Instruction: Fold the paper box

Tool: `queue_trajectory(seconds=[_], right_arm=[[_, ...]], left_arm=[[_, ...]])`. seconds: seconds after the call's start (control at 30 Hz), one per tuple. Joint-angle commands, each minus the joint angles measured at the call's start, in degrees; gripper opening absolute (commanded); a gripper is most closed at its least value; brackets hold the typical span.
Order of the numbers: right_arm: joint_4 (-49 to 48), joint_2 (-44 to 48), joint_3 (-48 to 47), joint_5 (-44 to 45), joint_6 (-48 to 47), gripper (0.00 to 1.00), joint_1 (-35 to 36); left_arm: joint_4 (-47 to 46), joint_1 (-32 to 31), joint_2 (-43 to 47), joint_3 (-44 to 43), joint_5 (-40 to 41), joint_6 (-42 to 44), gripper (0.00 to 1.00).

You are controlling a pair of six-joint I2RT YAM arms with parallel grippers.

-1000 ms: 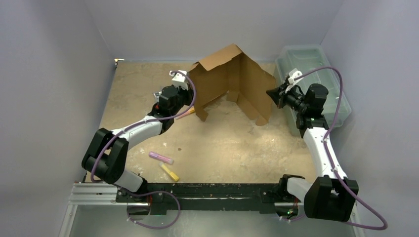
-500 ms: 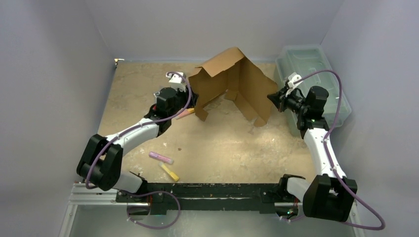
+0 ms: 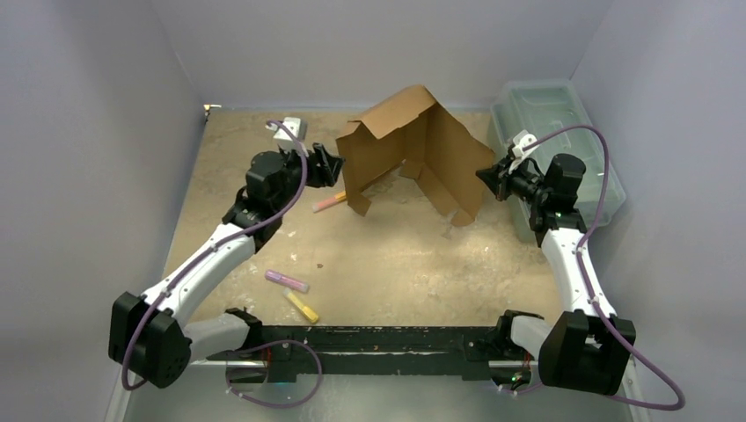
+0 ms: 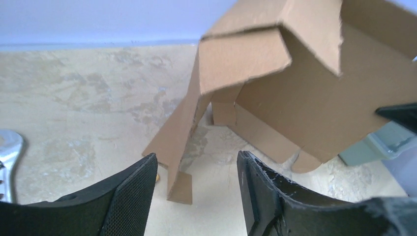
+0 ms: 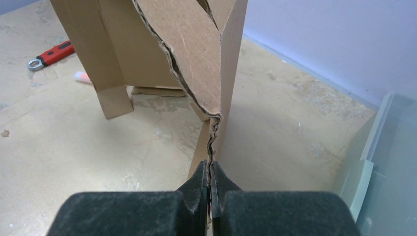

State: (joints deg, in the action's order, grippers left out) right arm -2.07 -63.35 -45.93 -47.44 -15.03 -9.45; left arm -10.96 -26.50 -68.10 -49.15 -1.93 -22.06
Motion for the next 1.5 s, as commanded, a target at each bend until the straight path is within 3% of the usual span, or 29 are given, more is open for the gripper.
queue_trajectory(seconds=[0.0,0.2,0.43,0.63,0.83,1.23,1.47], right_arm=[[0.17,0.28,-0.33,-1.1,-0.88,0.0,-0.3],[0.21,0.18,-0.45,-1.42,-0.67,0.0,-0.3],[0.25,0.22,-0.56,-1.6,-0.54,0.0,-0.3],[0.15,0.01,-0.5,-2.16,-0.35,0.0,-0.3],[0.24,0.07,-0.39,-4.29,-0.24,0.0,-0.3],[0.0,-0.01,-0.13,-8.26,-0.61,0.0,-0.26],[0.44,-0.02,-0.32,-8.4,-1.05,0.0,-0.28]], left_arm=[[3.89,3.08,3.87,-5.55,-3.13,-1.23,0.59],[10.78,6.94,1.18,-12.13,-8.44,-1.41,0.49],[14.09,7.87,-3.67,-13.62,-10.76,-2.66,0.24],[8.89,7.87,-7.31,-12.3,-15.24,-5.75,0.13],[2.93,6.19,-12.94,-13.3,-19.03,-10.23,0.11],[1.13,3.74,-19.18,-16.97,-9.24,-14.9,0.11],[-4.86,3.74,-22.99,-20.0,-10.68,-21.22,0.09]])
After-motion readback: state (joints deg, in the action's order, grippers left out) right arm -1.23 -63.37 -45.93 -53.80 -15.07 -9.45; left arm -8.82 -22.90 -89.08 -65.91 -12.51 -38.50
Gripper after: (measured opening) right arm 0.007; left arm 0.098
